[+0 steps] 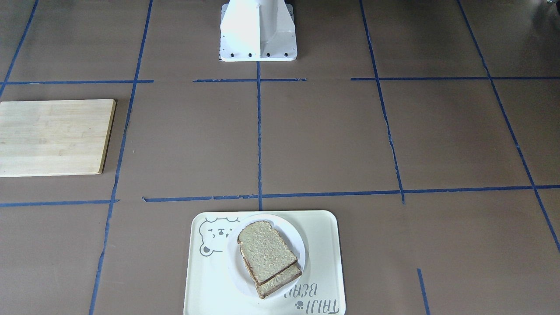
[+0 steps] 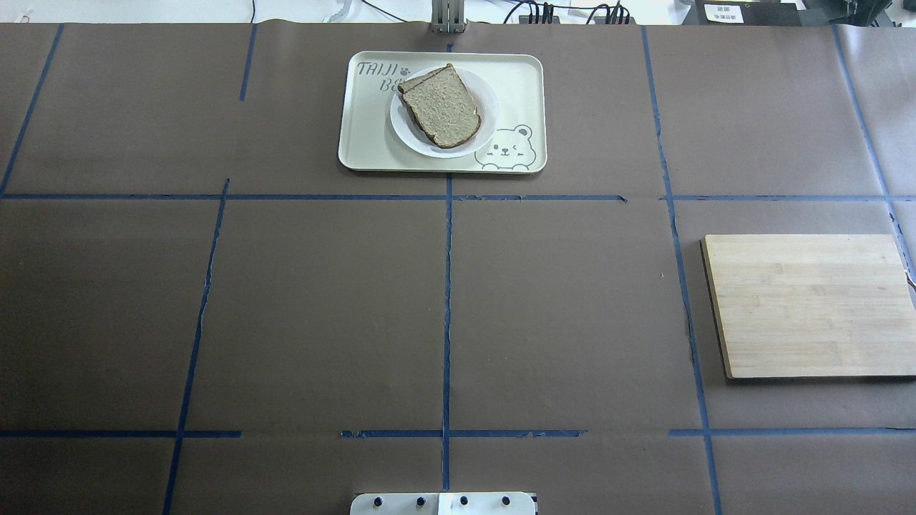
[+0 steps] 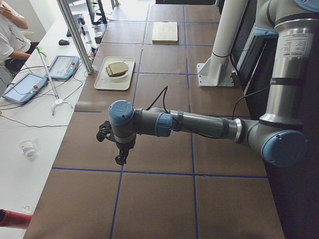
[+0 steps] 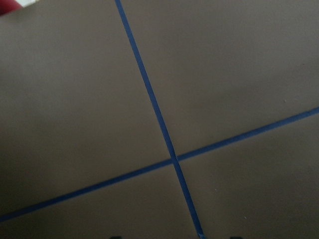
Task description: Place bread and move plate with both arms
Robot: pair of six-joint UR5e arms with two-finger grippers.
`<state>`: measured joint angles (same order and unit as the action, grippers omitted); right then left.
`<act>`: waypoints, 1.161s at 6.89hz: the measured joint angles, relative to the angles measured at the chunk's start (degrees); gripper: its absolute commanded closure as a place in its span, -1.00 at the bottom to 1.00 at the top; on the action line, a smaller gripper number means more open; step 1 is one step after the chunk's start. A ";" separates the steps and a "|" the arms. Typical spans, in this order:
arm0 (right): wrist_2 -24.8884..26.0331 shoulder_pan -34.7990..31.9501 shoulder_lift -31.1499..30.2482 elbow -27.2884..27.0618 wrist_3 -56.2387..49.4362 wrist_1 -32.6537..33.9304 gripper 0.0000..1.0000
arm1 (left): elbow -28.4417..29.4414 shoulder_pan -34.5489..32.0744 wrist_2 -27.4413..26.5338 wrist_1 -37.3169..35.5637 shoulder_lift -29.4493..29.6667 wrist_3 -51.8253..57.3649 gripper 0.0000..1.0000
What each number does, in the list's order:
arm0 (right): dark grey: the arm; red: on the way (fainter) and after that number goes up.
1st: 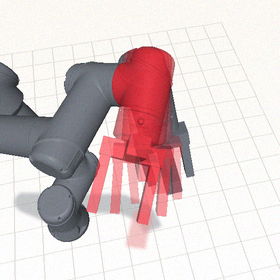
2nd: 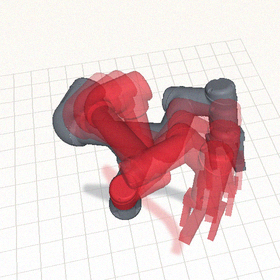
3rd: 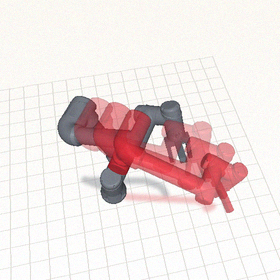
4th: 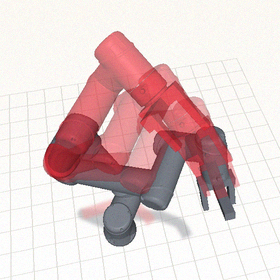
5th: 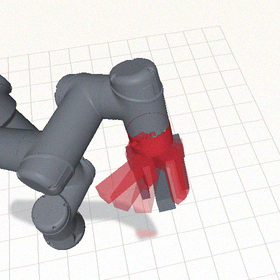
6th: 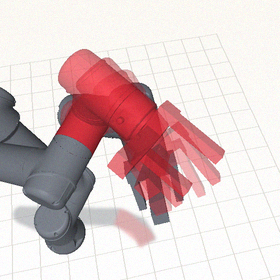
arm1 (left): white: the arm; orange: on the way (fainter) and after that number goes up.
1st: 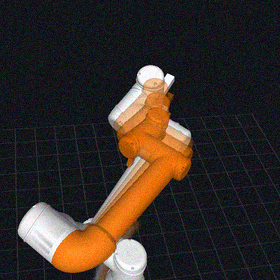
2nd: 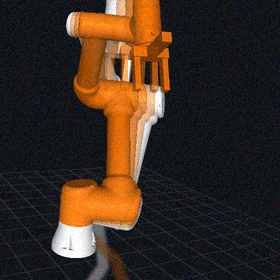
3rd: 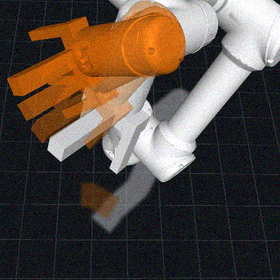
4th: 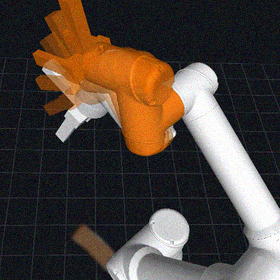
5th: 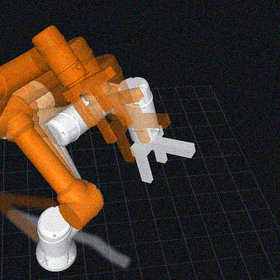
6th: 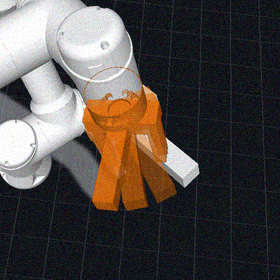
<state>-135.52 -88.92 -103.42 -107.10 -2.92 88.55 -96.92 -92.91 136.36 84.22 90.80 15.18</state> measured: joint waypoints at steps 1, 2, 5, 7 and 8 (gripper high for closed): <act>-0.37 -0.45 -0.09 0.00 -1.09 0.97 -0.99 | -1.68 -0.67 0.62 -2.06 -3.13 3.41 -1.00; -0.66 -0.61 -0.20 0.29 -1.64 1.36 -0.99 | -2.40 -0.98 0.83 -2.94 -5.38 5.35 -1.00; -0.32 -0.51 -0.03 2.06 -2.09 1.53 -0.99 | -4.52 -1.30 0.80 -9.05 -6.71 6.10 -1.00; 0.07 0.82 0.08 2.22 -2.34 1.52 -0.99 | -5.23 -1.66 0.65 -9.84 -7.01 3.61 -1.00; 0.09 1.37 0.12 2.24 -2.41 1.46 -0.99 | -5.44 -1.77 0.69 -9.62 -7.04 0.71 -1.00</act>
<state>-135.43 -87.55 -103.31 -104.85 -5.33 90.01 -102.36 -94.68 137.05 74.60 83.76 15.88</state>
